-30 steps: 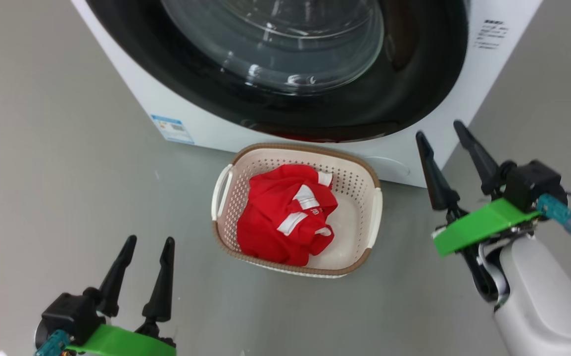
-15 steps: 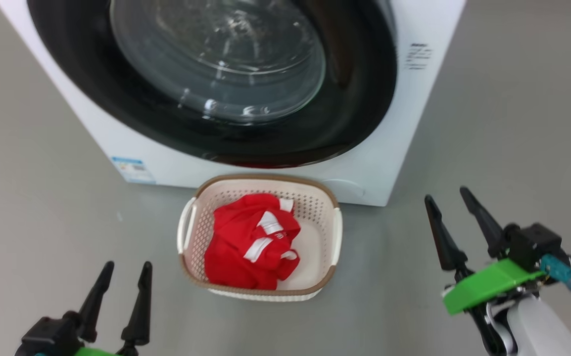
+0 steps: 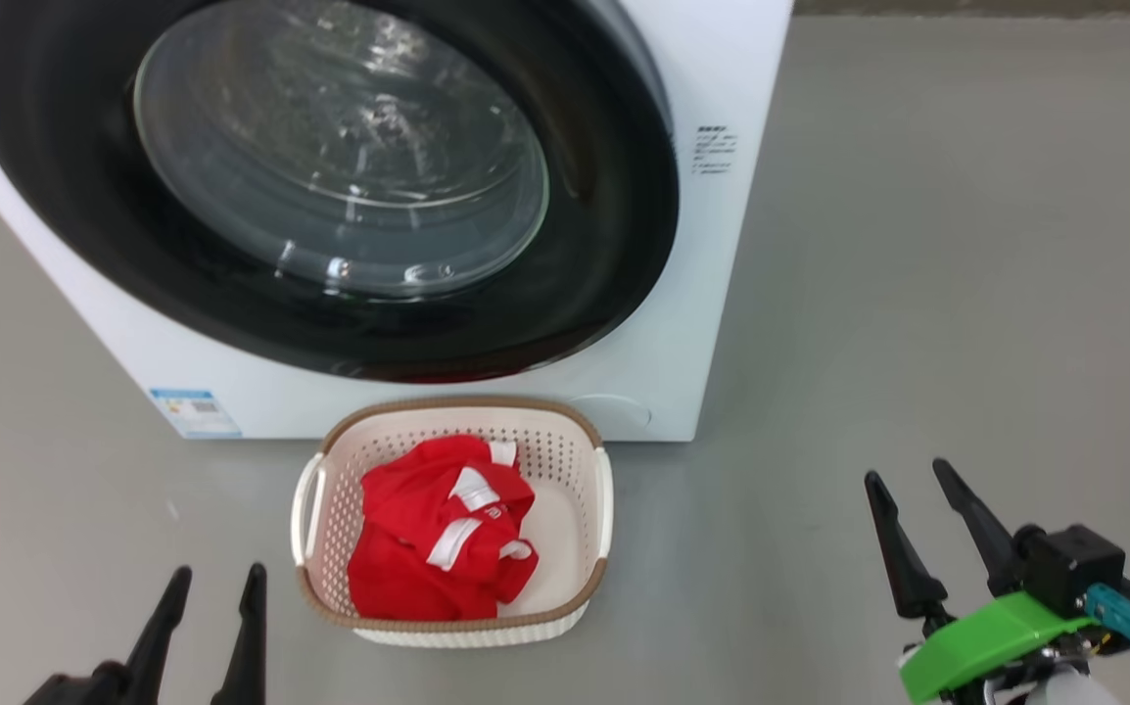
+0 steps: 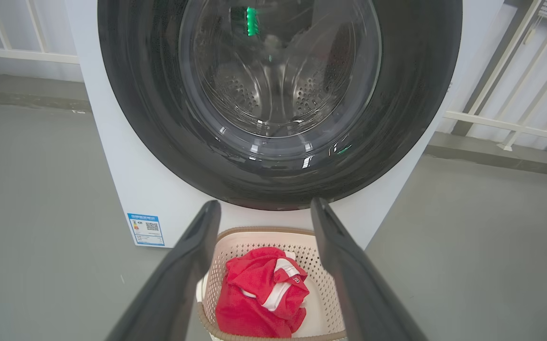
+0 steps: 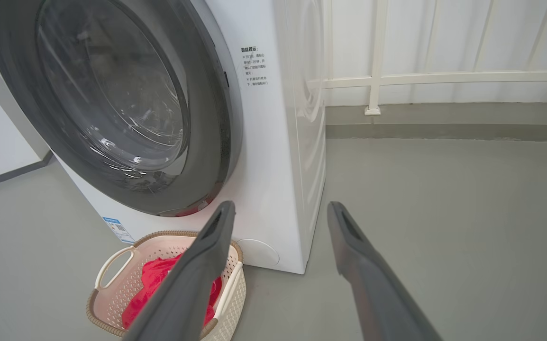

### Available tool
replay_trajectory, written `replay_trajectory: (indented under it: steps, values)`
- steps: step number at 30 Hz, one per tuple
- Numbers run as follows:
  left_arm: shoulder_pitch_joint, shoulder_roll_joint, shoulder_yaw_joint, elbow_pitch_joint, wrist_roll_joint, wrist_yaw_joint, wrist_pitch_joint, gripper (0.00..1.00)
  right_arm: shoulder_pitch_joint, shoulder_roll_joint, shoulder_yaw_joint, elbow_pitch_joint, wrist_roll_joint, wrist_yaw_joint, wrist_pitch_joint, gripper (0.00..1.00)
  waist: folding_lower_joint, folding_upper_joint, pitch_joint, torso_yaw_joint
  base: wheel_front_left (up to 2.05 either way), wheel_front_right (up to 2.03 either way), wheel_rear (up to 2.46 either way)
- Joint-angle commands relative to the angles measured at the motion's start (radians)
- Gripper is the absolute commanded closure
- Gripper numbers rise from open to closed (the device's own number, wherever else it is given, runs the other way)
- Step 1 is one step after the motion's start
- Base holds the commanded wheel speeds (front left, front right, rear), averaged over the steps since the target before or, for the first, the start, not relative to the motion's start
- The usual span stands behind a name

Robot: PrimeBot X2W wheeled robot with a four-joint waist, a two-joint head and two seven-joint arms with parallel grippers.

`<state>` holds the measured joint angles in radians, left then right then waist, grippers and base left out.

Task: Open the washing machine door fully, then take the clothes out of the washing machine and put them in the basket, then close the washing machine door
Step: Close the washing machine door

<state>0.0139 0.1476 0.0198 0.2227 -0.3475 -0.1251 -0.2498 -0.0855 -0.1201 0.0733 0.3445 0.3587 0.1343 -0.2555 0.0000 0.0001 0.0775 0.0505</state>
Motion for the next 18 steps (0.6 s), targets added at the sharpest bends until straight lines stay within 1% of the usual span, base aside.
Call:
replay_trajectory:
  steps: [1, 8, 18]
  values:
    - [0.001, 0.021, 0.044, -0.018, 0.007, -0.006, -0.012, 0.00, 0.009, -0.009, 0.012, -0.028, -0.002, -0.004, -0.006, 0.00, 0.0000, -0.0001, -0.025, -0.023, 0.00, 0.00, 0.00]
    - [0.034, 0.020, 0.065, -0.031, 0.027, -0.006, -0.012, 0.00, 0.070, -0.012, -0.018, -0.042, 0.003, -0.004, -0.006, 0.00, 0.0000, -0.0001, -0.053, -0.047, 0.00, 0.00, 0.00]
    - [0.058, 0.017, 0.080, -0.045, 0.039, -0.006, -0.012, 0.00, 0.122, -0.009, -0.046, -0.058, 0.003, -0.004, -0.006, 0.00, 0.0000, -0.0001, -0.064, -0.064, 0.00, 0.00, 0.00]
